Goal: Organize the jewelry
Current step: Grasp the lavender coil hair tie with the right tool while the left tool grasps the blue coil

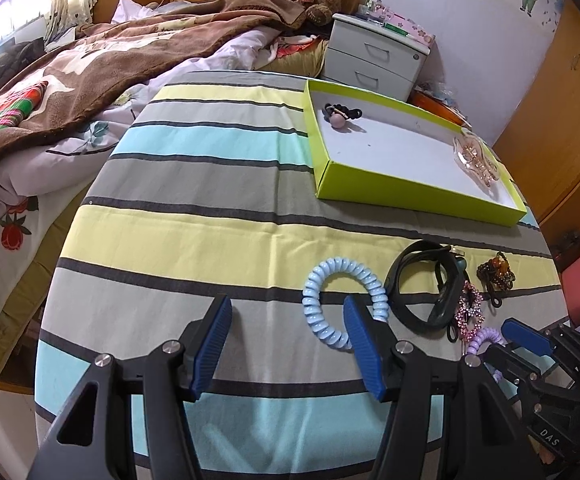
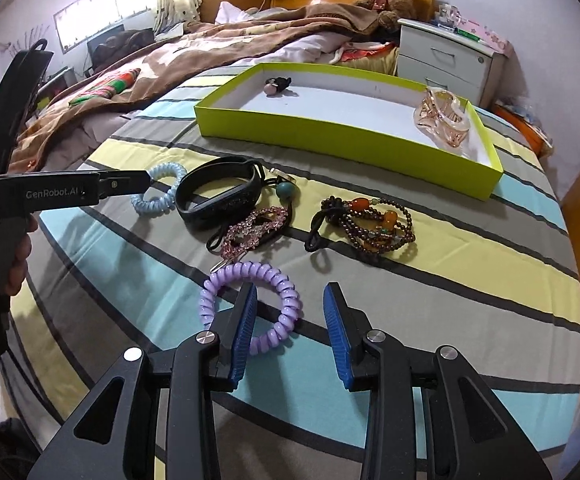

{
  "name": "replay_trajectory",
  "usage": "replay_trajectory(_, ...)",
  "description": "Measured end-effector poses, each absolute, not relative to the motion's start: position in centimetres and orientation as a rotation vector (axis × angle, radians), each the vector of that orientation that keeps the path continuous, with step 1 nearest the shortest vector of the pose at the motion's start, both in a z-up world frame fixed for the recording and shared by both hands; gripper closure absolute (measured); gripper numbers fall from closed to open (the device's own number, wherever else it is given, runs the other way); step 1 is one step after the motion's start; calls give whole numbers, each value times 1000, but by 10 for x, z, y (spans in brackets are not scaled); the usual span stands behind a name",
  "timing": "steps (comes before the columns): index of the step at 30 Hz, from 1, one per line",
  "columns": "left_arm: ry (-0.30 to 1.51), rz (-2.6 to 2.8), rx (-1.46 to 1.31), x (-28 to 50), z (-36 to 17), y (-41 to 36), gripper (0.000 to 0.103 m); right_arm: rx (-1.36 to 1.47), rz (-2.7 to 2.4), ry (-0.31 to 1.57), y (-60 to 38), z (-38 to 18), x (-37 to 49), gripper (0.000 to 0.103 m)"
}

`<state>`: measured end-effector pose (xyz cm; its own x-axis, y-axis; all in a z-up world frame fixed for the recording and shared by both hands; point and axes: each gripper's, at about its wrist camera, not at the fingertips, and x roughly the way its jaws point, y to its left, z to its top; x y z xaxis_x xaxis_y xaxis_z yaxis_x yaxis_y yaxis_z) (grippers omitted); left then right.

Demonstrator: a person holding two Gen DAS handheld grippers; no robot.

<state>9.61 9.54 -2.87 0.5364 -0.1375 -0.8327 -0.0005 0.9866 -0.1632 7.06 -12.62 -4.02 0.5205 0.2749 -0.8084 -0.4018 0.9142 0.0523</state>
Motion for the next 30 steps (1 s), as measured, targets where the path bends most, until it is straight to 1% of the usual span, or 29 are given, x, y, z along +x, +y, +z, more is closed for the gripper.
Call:
replay_trajectory(3, 1005, -74, -148, 97, -28, 96, 43, -160, 401, 935, -126, -40, 68, 70)
replay_trajectory(4, 1005, -75, -147, 97, -28, 96, 43, -170, 397, 932, -125, -40, 67, 77)
replay_trajectory(5, 1006, -73, -144, 97, -28, 95, 43, -175, 394, 929, -125, -40, 65, 81)
replay_trajectory(9, 1007, -62, -132, 98, -28, 94, 43, -170, 391, 925, -127, -40, 64, 87)
replay_trajectory(11, 1006, -57, -120, 98, -28, 91, 43, -178, 386, 919, -128, -40, 61, 92)
replay_trajectory(24, 987, -18, -40, 100, -31, 80, 43, -132, 366, 877, -140, -30, 55, 93)
replay_trajectory(27, 986, -8, -22, 100, -31, 76, 49, -119, 361, 870, -143, -28, 54, 93)
replay_trajectory(29, 986, -17, -18, 100, -30, 74, 58, -114, 359, 868, -144, -28, 55, 93)
replay_trajectory(30, 987, -22, -15, 100, -29, 73, 61, -113, 359, 866, -145, -28, 55, 93)
